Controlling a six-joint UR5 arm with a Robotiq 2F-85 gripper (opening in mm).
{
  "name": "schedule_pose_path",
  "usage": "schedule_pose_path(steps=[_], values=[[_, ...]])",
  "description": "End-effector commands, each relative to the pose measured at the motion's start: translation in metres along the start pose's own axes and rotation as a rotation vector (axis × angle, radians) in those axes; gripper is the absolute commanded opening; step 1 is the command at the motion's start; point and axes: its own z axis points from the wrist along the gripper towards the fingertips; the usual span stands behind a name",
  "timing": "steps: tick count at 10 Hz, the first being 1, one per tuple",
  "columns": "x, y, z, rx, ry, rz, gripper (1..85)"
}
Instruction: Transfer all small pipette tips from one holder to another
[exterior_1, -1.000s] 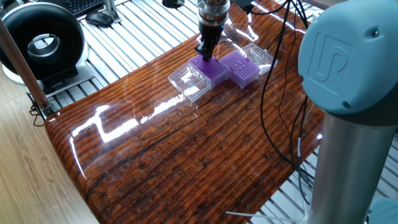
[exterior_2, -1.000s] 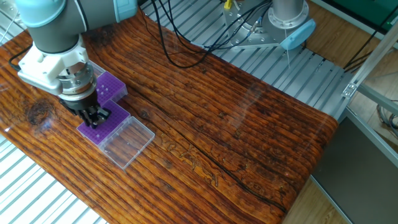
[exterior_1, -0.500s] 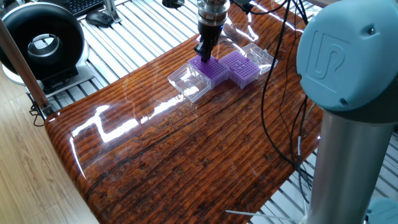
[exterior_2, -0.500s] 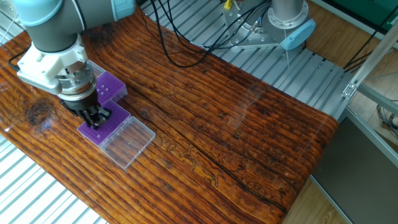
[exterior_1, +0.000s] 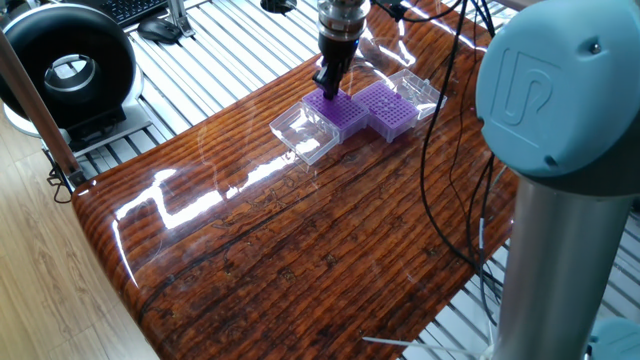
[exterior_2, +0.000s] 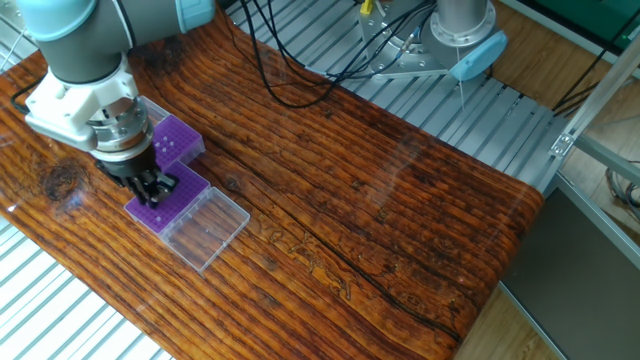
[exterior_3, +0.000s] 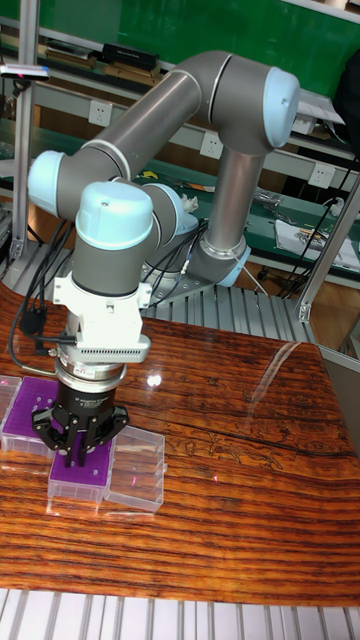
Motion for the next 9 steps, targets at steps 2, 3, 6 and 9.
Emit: schedule_pose_path(steps=[2, 3, 6, 9], values=[[-0.0037, -0.0016, -0.001, -0.014, -0.01, 0.001, 22.0], [-0.0045, -0.0024, -0.0012, -0.016, -0.01, 0.001, 21.7], [-0.0048, -0.0021, -0.0012, -0.017, -0.01, 0.003, 21.3], [-0.0053, -0.0001, -0.0011, -0.023, -0.012, 0.011, 21.3]])
